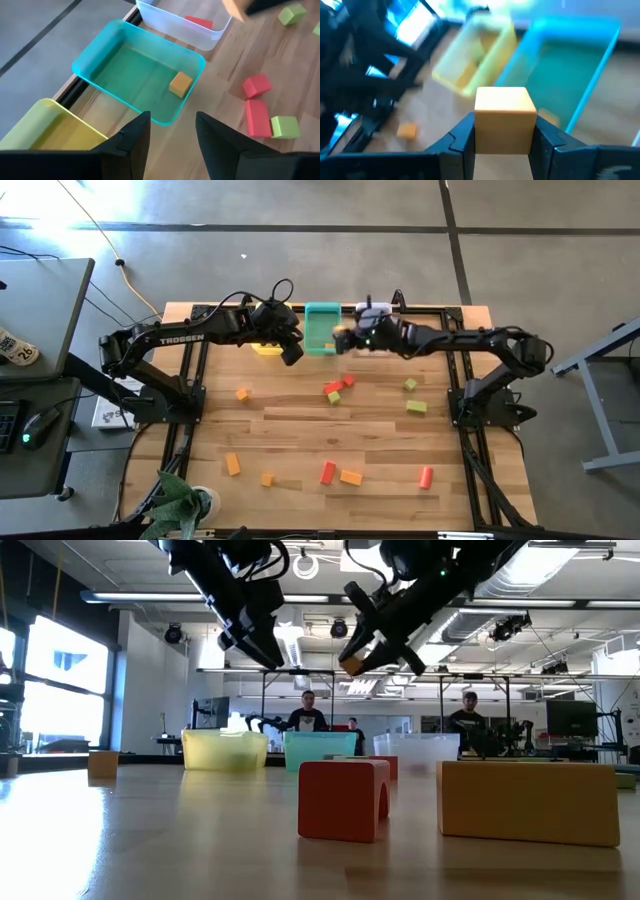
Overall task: Sort & place blocks by color
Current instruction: Put the yellow block into the blue bin
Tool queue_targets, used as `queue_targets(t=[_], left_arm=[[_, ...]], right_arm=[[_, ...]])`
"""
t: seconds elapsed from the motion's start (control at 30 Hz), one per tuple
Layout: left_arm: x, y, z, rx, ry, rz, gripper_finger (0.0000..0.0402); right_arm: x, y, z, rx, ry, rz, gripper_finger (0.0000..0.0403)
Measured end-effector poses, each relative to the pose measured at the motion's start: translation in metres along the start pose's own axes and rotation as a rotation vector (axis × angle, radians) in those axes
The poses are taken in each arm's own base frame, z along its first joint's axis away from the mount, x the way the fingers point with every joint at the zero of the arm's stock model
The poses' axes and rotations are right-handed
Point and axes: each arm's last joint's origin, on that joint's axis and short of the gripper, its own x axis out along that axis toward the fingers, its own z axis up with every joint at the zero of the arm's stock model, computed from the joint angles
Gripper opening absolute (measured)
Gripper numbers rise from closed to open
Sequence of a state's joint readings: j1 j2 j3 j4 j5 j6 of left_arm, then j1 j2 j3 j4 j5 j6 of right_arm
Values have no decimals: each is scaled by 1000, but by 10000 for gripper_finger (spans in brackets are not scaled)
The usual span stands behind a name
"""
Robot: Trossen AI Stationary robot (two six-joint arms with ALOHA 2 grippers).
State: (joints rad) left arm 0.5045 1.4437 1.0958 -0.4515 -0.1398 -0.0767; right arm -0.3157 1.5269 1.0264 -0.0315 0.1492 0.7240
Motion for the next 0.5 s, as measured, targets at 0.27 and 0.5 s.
queue_targets(t=[0.27,0.5], left_arm=[[0,0,0,-17,-1,5,145],[0,0,0,-17,-1,6,145]], right_arm=[[0,-2,32,-232,-264,31,105],[26,-1,28,-390,-326,118,105]])
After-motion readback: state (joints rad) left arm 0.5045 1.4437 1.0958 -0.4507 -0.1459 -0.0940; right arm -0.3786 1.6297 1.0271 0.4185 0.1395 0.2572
